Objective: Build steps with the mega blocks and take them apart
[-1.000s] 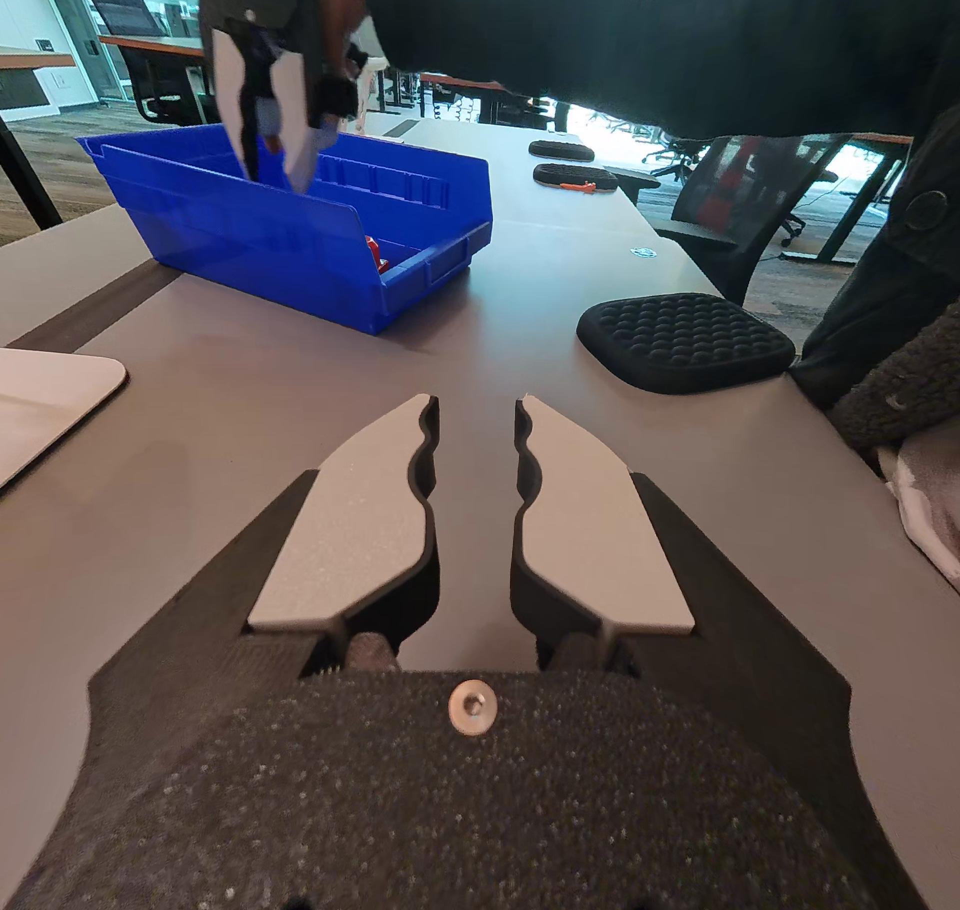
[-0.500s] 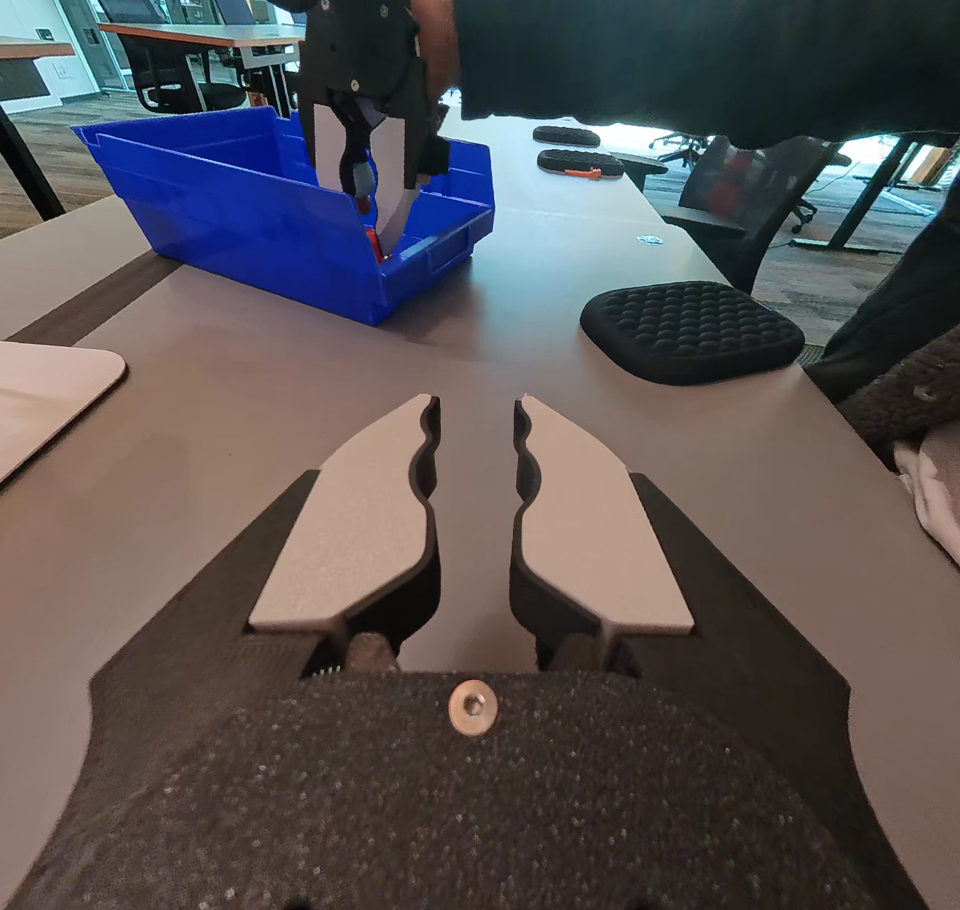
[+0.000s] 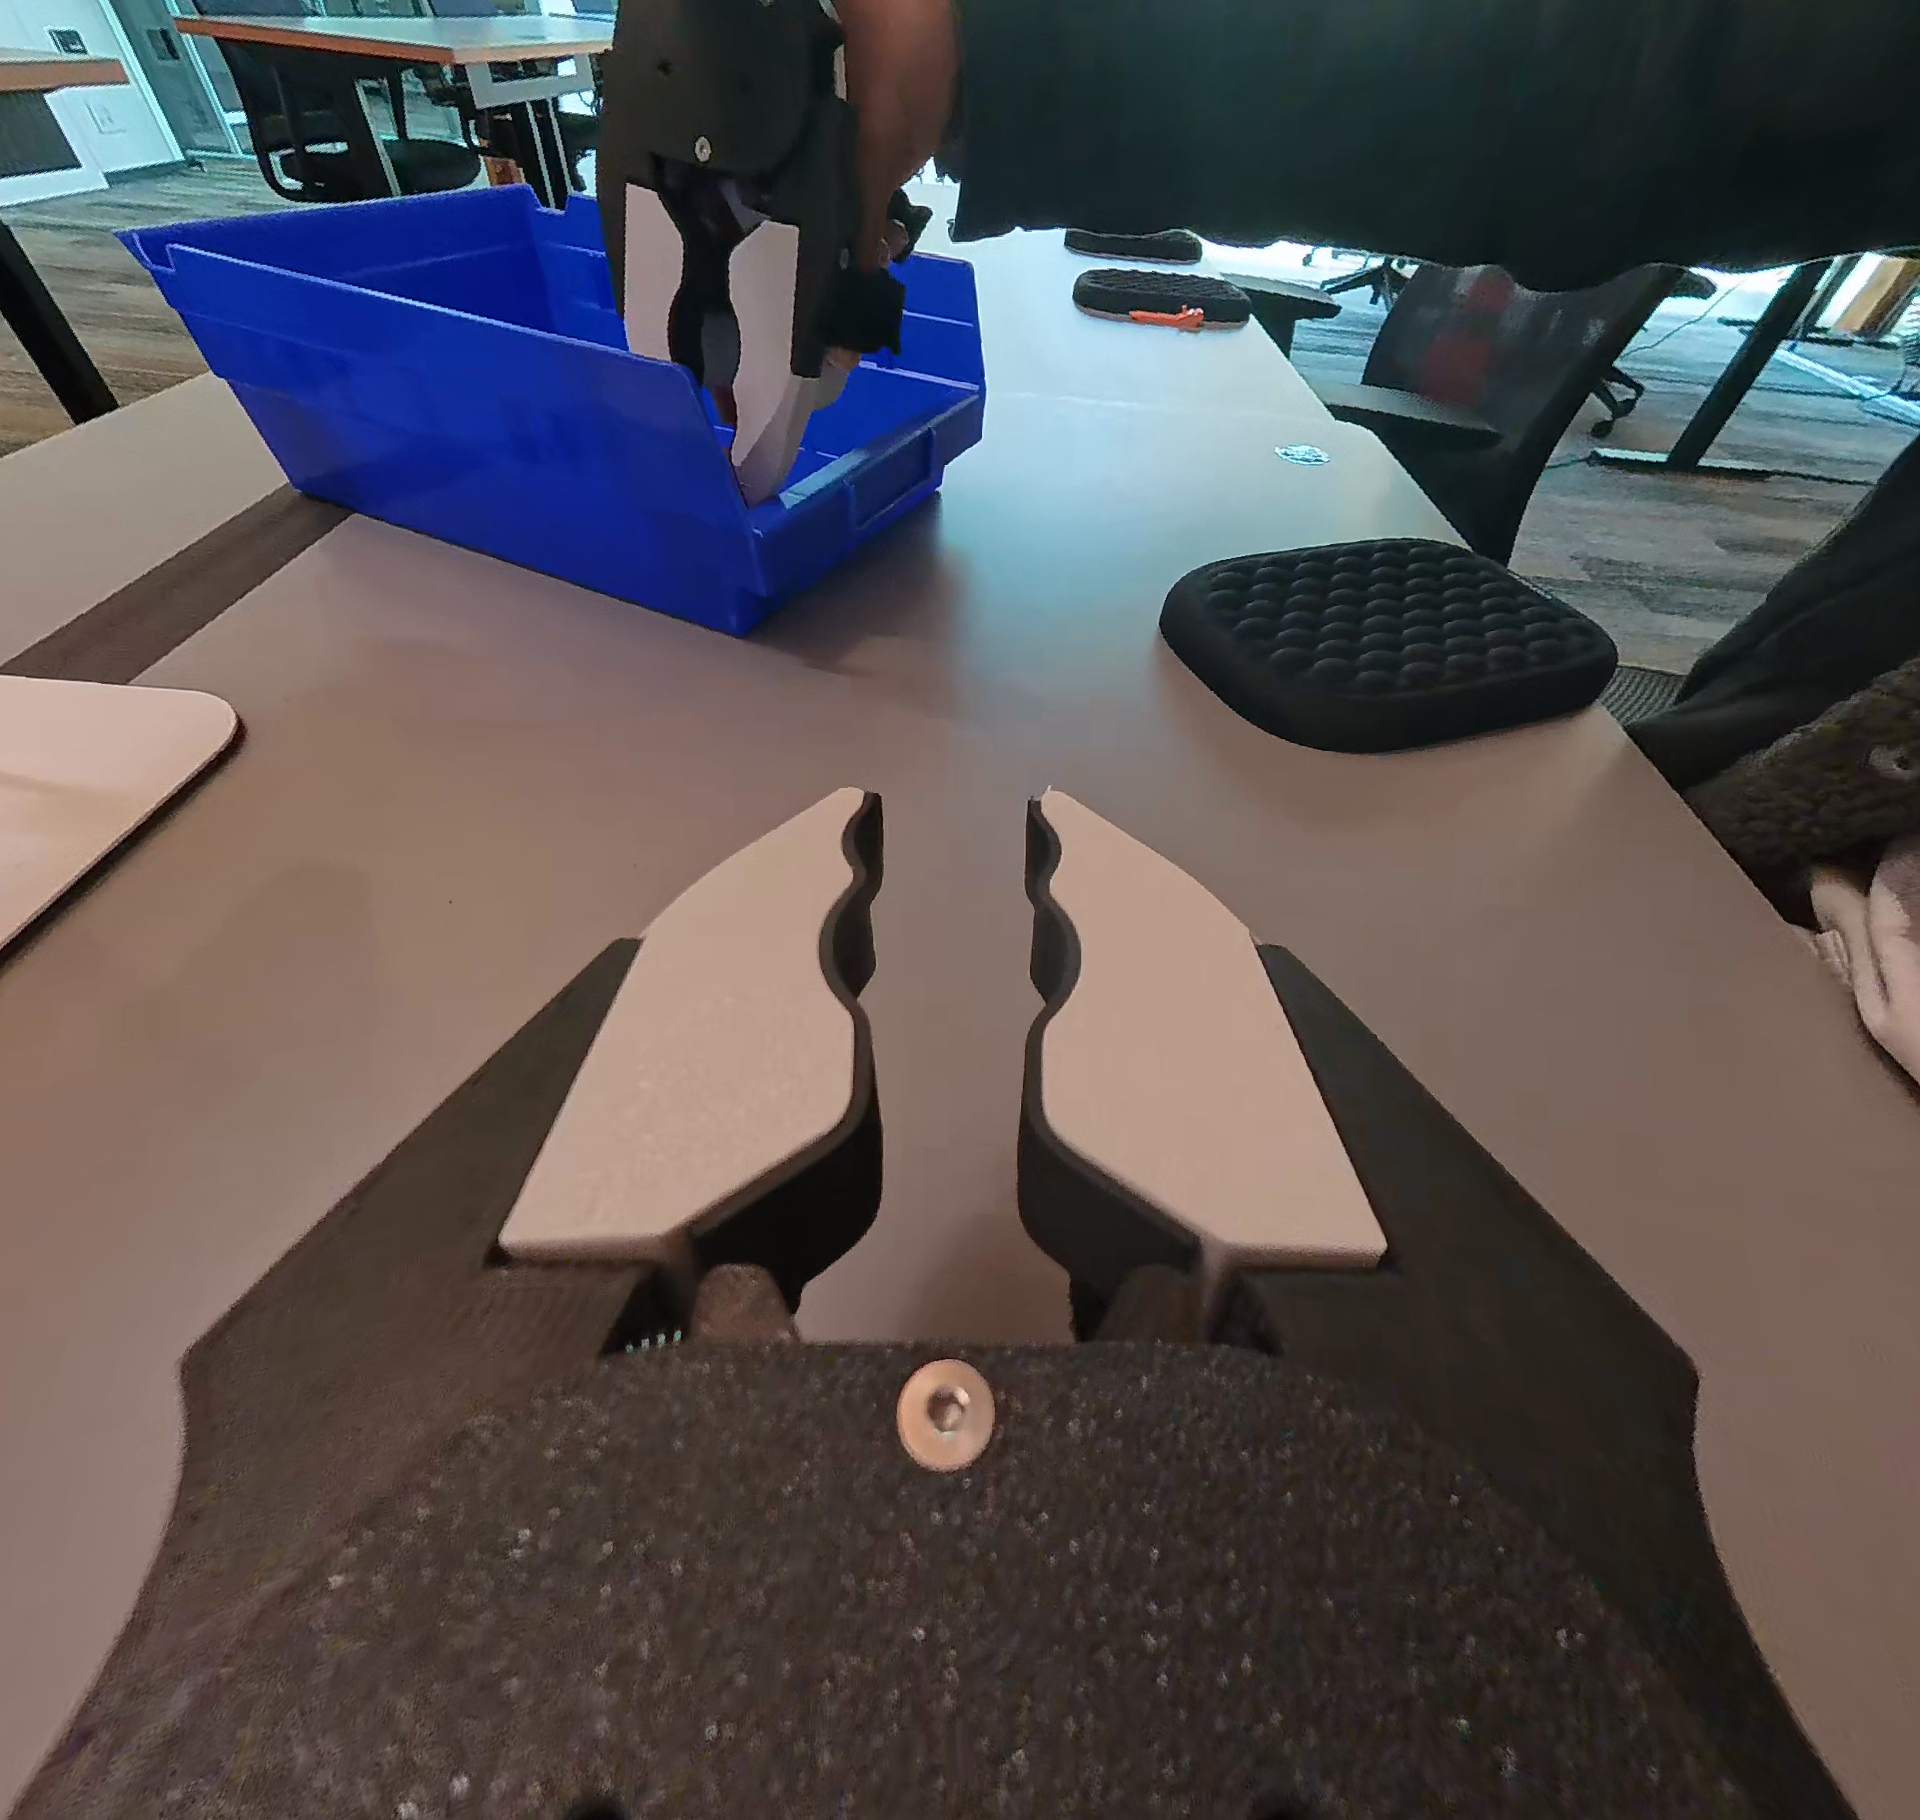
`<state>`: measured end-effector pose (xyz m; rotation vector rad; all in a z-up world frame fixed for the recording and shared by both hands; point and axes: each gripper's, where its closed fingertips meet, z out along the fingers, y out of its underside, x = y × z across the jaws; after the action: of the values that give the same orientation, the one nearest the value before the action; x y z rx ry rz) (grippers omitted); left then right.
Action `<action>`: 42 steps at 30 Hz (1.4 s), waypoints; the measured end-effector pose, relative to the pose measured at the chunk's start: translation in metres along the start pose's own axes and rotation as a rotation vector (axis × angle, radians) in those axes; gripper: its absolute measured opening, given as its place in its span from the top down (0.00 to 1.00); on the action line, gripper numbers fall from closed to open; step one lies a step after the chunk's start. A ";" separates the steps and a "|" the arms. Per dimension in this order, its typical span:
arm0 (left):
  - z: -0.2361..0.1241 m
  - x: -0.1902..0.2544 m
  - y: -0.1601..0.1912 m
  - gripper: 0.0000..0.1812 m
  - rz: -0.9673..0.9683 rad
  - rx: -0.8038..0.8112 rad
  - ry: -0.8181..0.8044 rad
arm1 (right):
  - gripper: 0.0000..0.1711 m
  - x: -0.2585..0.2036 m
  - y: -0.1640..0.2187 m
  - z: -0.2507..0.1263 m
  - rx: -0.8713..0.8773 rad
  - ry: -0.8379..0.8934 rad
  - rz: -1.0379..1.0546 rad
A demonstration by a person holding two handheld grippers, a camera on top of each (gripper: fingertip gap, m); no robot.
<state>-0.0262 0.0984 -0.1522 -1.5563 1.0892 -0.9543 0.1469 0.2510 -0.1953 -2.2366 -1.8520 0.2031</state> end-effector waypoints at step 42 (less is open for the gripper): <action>-0.042 -0.049 -0.047 1.00 0.092 0.239 -0.379 | 0.92 -0.085 -0.182 -0.099 1.350 0.404 0.362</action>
<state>-0.0703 0.1398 -0.1002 -1.4048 0.7432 -0.6641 -0.0168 0.1901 -0.0550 -1.3939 -0.6370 0.7225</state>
